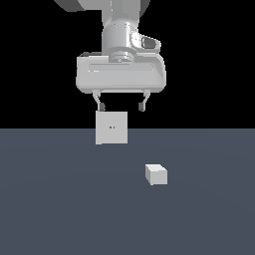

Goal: Plug the charger into the wall socket.

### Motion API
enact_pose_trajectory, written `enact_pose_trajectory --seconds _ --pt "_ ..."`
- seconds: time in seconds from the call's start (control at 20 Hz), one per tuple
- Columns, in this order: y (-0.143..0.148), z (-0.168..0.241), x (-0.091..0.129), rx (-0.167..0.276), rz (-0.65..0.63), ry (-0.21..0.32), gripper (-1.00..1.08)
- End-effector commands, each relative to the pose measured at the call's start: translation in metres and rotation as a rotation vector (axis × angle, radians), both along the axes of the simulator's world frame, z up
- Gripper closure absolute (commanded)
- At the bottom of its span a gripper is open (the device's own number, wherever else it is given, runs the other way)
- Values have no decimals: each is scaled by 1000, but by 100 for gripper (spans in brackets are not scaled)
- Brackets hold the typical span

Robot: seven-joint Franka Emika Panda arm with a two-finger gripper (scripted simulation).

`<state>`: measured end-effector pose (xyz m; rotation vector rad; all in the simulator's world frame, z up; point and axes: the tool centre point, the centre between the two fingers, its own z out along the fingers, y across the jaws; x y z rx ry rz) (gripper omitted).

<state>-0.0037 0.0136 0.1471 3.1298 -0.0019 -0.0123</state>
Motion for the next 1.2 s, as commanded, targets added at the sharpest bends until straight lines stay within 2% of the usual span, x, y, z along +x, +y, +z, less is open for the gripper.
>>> enact_pose_trajectory --seconds 0.0,0.55,1.15 --pt "0 0 0 0 0 0 -92" --pt "-5 -6 -7 3 10 -38 -92" --pt "-23 -25 -26 10 41 -162 -92"
